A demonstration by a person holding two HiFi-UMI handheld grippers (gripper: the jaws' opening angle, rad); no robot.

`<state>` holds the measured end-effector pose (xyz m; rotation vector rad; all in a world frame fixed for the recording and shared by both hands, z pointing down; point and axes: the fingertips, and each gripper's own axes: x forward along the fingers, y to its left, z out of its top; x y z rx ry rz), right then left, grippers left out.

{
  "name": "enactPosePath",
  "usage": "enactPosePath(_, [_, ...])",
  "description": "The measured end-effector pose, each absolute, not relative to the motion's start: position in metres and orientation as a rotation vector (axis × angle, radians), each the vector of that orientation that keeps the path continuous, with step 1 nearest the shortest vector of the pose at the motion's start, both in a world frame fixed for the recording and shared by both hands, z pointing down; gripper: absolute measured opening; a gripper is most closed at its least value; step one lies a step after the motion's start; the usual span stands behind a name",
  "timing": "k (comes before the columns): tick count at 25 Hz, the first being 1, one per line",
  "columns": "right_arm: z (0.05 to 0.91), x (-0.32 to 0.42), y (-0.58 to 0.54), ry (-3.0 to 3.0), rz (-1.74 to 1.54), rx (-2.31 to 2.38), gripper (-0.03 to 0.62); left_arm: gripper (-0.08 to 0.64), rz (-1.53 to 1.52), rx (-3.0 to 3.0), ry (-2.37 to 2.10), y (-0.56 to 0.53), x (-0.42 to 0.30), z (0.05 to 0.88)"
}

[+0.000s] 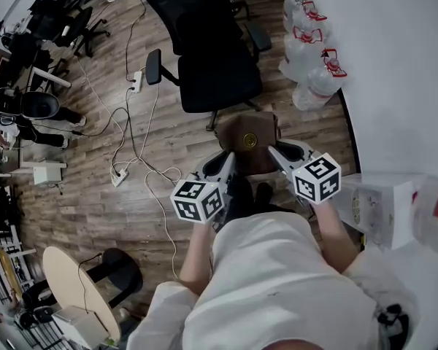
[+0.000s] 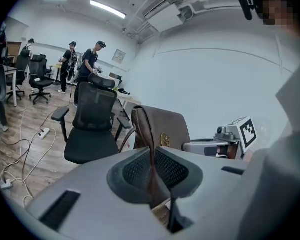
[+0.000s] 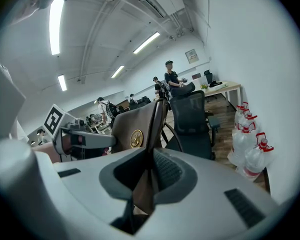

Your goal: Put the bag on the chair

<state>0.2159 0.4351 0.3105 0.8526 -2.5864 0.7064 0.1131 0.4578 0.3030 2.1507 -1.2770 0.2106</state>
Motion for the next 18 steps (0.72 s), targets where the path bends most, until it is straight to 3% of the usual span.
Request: enactPosePath(18, [0.313, 0.164, 0.340, -2.518, 0.706, 0.891, 0.058, 0.032, 0.191, 2.137, -1.237, 0.357, 0.061, 0.309])
